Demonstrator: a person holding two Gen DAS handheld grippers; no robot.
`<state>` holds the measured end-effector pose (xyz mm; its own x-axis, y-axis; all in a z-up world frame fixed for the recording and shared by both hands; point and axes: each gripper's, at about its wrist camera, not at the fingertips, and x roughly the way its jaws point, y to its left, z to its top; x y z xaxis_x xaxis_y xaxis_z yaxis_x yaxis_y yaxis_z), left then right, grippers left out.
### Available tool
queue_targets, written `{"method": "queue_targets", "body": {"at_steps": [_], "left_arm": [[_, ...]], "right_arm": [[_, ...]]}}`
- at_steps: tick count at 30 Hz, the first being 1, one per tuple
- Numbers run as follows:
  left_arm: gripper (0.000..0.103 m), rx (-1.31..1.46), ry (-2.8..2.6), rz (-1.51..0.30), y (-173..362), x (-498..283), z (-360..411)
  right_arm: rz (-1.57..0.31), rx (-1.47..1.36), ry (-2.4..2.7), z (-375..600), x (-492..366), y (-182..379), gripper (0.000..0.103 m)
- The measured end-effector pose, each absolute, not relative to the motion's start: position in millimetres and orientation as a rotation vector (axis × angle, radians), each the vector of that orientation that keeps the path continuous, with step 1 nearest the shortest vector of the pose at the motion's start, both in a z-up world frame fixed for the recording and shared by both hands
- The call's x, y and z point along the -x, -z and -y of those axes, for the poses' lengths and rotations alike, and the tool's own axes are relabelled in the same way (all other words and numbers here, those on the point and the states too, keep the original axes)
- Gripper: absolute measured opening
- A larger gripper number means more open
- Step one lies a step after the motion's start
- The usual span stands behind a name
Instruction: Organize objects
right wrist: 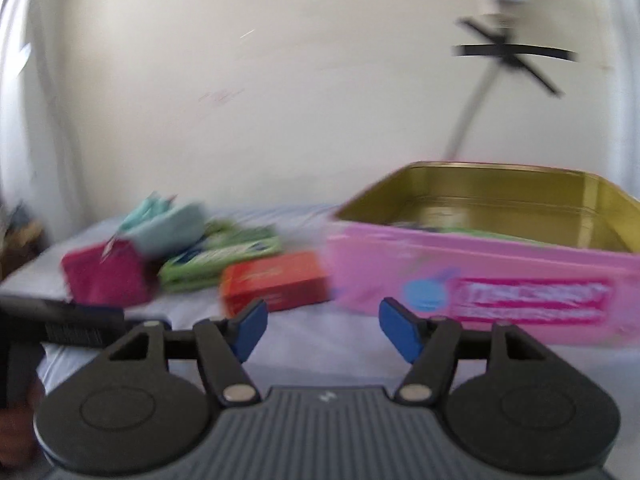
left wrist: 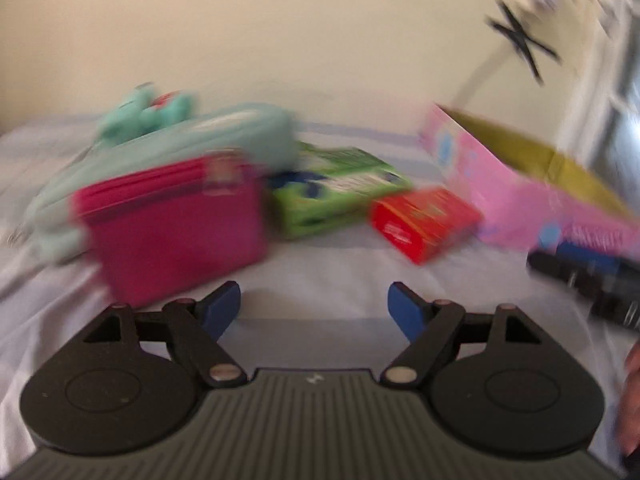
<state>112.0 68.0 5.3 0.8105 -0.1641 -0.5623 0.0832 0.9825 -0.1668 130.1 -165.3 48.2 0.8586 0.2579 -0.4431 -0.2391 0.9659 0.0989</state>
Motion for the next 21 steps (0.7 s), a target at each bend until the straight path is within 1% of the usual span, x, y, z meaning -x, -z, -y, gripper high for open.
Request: {"method": "queue_targets", "body": {"at_steps": [4,7,11,14,17,18,19,20,21], "left_arm": [[0.082,0.273,0.12,-0.582,-6.4,-101.3,-97.9],[0.082,0.352,0.112,-0.527,-6.8,-90.7,-110.5],[0.082,0.437,0.092,-0.507,-2.8,-95.0,-122.5],[0.082,0.485,0.07,-0.509,-0.1,-94.4,-128.3],[0.082,0.537,0.079,-0.503,2.1,-91.4,-133.4],[0.082,0.546,0.079,-0.5,2.2,-88.7,-134.0],[0.082,0.551,0.08,-0.498,2.2,-87.3,-134.1],[0.082,0.555,0.081,-0.496,2.0,-85.8,-133.9],[0.082,0.559,0.081,-0.494,1.9,-85.5,-133.6]], "right_arm": [[-0.497,0.05,-0.332,129.2,-148.0,-51.9,0.063],[-0.507,0.151,-0.368,101.5,-158.9,-52.5,0.064],[-0.526,0.294,-0.412,72.0,-184.2,-55.0,0.064],[-0.578,0.303,-0.415,60.0,-213.5,-62.0,0.065],[-0.666,0.239,-0.437,50.9,-247.7,-69.7,0.069],[-0.704,0.227,-0.44,47.3,-260.2,-69.2,0.08],[-0.729,0.219,-0.441,45.0,-269.9,-67.4,0.095],[-0.741,0.208,-0.434,43.6,-278.5,-65.7,0.099],[-0.754,0.191,-0.423,43.1,-287.3,-63.8,0.1]]}}
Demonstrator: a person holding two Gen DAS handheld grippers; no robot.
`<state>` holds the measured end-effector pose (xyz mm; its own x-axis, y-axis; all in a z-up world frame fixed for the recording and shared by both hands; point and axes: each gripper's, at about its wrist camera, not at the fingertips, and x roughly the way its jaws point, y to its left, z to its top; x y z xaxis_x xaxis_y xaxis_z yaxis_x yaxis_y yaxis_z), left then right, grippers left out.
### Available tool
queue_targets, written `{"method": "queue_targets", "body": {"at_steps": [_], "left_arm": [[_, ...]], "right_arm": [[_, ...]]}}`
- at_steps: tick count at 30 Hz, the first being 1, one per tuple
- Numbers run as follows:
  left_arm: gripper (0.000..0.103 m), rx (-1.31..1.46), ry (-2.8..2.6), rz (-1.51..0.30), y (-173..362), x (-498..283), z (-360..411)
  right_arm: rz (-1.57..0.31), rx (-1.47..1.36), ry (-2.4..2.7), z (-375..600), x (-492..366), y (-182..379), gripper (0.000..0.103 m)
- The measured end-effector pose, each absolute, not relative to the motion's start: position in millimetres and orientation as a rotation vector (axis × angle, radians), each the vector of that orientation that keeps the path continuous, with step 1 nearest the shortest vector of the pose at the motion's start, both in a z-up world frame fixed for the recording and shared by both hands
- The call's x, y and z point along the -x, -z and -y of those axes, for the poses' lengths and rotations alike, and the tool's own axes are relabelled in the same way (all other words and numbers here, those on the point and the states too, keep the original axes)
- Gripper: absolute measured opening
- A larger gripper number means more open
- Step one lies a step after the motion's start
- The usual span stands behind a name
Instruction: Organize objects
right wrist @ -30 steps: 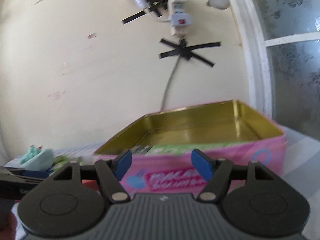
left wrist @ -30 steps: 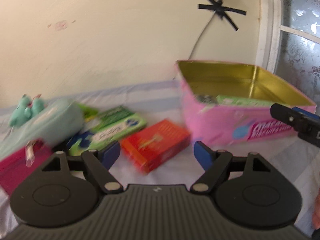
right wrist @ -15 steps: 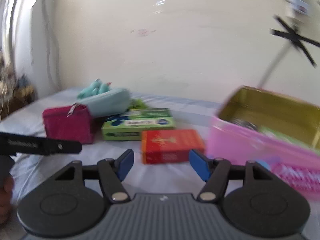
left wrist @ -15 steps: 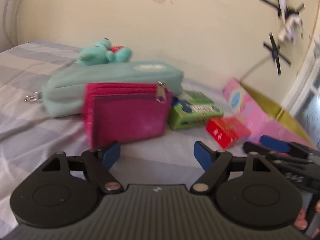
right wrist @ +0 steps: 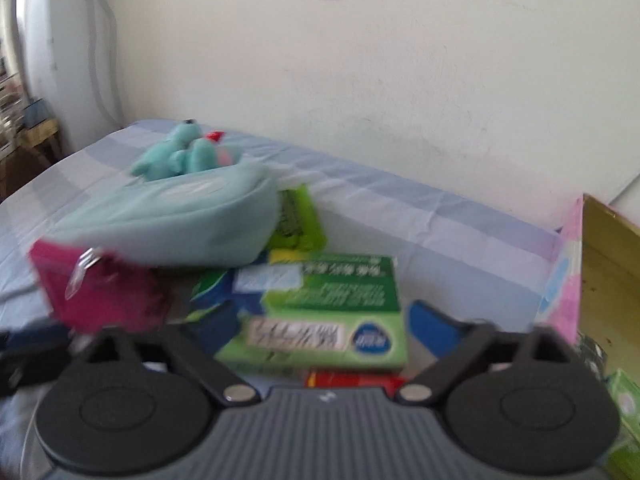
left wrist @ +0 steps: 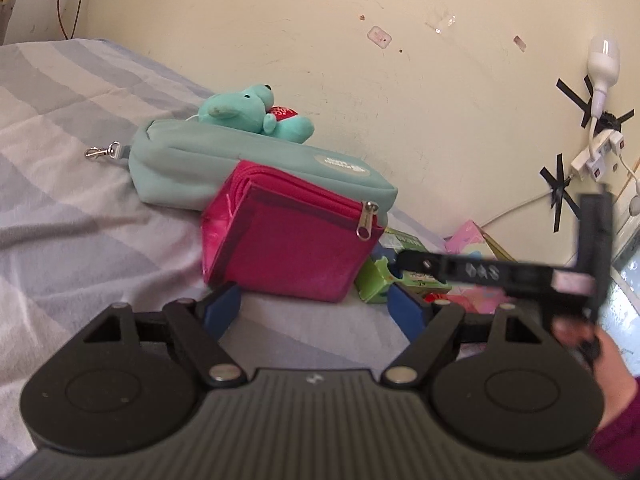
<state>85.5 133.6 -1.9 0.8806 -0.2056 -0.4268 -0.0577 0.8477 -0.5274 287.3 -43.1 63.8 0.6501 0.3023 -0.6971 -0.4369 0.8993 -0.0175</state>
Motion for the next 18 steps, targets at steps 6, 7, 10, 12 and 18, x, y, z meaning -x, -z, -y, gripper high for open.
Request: {"method": "queue_targets", "body": {"at_steps": [6,7,10,12,18], "left_arm": [[0.083,0.607,0.091,-0.476,3.2,-82.3,-138.7],[0.083,0.617,0.087,-0.472,3.6,-81.1,-139.8],[0.083,0.633,0.078,-0.458,3.4,-77.3,-140.4],[0.083,0.635,0.086,-0.459,3.8,-77.1,-140.2],[0.087,0.629,0.112,-0.45,2.8,-74.1,-138.8]], "right_arm": [[-0.877,-0.03,-0.514,51.2,-315.0,-53.1,0.083],[-0.88,-0.032,-0.551,48.9,-309.5,-55.3,0.076],[-0.889,0.005,-0.641,43.2,-277.4,-59.4,0.06],[-0.9,-0.007,-0.705,44.9,-248.9,-58.8,0.056],[-0.805,0.076,-0.826,48.6,-164.6,-54.2,0.058]]}}
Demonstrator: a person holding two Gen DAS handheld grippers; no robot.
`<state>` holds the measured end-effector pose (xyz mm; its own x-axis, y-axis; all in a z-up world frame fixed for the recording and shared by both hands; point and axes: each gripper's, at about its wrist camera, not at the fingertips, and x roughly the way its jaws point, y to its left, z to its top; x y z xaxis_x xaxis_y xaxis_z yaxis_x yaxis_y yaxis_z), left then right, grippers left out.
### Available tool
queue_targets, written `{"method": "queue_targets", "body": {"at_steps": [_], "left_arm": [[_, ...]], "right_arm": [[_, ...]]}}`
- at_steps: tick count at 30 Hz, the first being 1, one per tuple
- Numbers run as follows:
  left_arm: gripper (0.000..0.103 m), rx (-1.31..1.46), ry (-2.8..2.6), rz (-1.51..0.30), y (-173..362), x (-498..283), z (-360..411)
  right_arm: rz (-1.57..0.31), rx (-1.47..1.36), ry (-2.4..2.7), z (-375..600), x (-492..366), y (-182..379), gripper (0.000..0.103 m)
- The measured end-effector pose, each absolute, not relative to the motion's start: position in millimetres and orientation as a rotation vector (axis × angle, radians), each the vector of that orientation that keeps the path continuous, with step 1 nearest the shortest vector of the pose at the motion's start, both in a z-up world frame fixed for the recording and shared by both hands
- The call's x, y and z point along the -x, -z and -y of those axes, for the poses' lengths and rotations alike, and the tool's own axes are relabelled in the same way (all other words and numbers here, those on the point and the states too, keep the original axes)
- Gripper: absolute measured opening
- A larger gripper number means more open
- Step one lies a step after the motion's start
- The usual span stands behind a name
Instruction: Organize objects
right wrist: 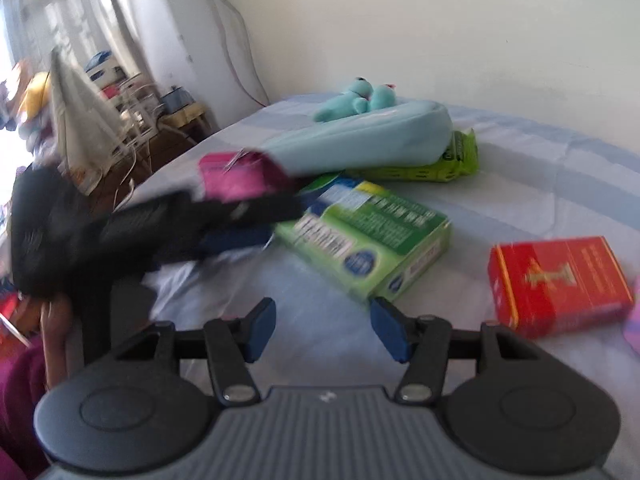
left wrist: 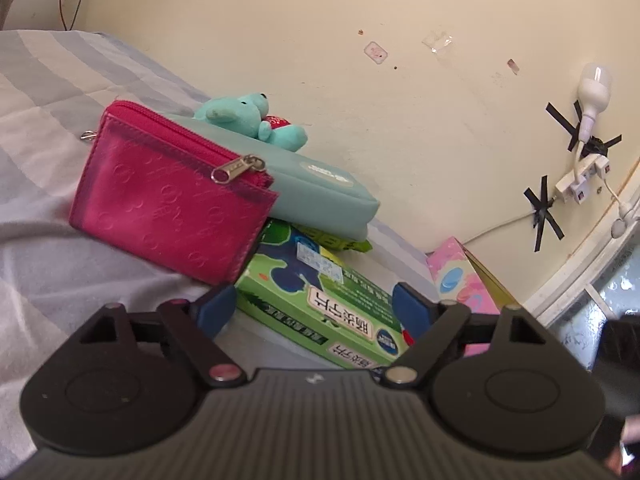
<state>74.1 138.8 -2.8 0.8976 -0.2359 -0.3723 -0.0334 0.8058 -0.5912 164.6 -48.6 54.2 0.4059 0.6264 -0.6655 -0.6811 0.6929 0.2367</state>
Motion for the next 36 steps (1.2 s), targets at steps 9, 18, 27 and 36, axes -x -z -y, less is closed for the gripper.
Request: {"method": "queue_targets", "body": {"at_steps": [9,18,27,36], "left_arm": [[0.092,0.492,0.067,-0.468,-14.5,-101.7,-128.9],[0.079,0.506,0.153,-0.571,-16.5,-138.2,-131.3],[0.067,0.418,0.299,-0.648,-9.5,-87.0,-90.7],[0.067,0.24,0.473,-0.508,-51.9,-55.7,-3.5]], "right_arm": [[-0.693,0.244,-0.669,30.8,-165.2,-38.5,0.069],[-0.701,0.146,-0.658,27.8,-183.8,-33.5,0.071],[-0.71,0.104,-0.65,82.7,-133.2,-41.0,0.064],[-0.577,0.067,-0.489,149.1,-57.9,-59.8,0.064]]}}
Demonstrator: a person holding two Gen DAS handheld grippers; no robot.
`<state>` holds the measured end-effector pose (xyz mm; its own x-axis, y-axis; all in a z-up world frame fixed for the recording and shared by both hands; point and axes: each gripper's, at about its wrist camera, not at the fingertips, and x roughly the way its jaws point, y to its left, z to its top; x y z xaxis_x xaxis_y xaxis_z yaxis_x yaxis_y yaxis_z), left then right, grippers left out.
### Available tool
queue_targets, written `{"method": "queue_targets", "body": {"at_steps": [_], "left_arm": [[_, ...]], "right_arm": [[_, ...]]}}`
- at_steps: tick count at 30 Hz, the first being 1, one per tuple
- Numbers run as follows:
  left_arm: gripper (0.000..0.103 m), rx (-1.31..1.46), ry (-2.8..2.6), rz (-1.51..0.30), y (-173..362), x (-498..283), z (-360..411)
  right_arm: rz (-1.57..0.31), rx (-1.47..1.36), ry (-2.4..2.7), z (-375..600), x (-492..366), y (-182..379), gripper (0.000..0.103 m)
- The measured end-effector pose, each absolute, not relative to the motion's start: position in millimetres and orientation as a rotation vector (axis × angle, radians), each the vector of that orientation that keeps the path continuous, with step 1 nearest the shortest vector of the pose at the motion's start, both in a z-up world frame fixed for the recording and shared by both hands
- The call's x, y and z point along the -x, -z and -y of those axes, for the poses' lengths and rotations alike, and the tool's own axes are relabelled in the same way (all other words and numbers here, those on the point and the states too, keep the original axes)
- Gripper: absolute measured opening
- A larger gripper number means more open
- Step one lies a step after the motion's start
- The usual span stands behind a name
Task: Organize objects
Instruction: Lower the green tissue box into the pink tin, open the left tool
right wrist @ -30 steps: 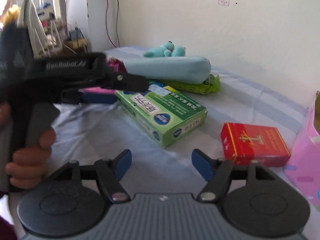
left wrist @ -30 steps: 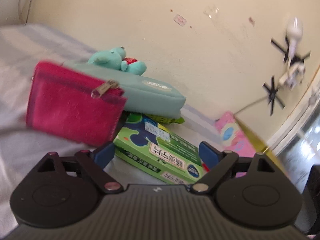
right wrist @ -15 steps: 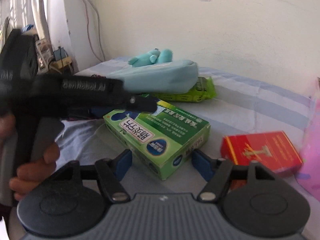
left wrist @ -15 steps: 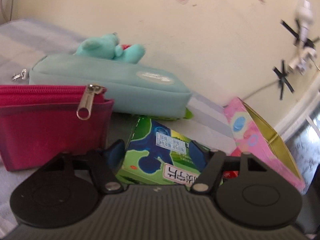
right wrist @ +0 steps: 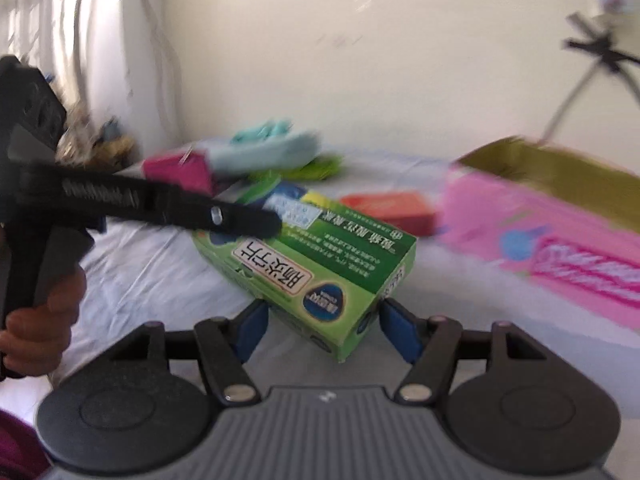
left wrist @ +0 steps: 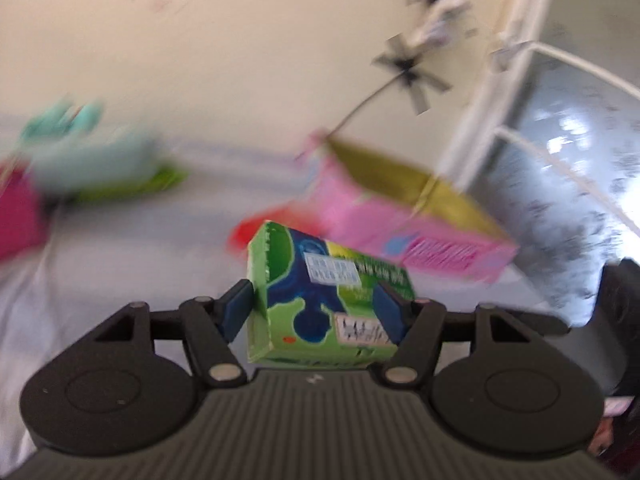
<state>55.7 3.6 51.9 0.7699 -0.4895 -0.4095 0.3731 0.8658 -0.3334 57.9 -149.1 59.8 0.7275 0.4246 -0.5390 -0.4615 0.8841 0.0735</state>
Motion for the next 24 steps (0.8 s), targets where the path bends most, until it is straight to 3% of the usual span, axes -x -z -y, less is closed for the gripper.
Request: {"method": "queue_targets", "body": {"at_steps": [8,18,24], "left_arm": [[0.068,0.104,0.606,-0.376,-111.4,-125.0,101.2],[0.068,0.098,0.619,-0.469,-80.4,-212.0,205.9],[0.07,0.065,0.577,-0.54,-65.5,-222.3,217.5]], "right_arm": [[-0.406,0.039,-0.259,229.3,-85.0,-113.6,0.064],[-0.456,0.076,-0.056,300.4,-170.7,-99.5,0.064],[-0.494,0.116,0.108,313.4,-206.0,-71.4,0.068]]}}
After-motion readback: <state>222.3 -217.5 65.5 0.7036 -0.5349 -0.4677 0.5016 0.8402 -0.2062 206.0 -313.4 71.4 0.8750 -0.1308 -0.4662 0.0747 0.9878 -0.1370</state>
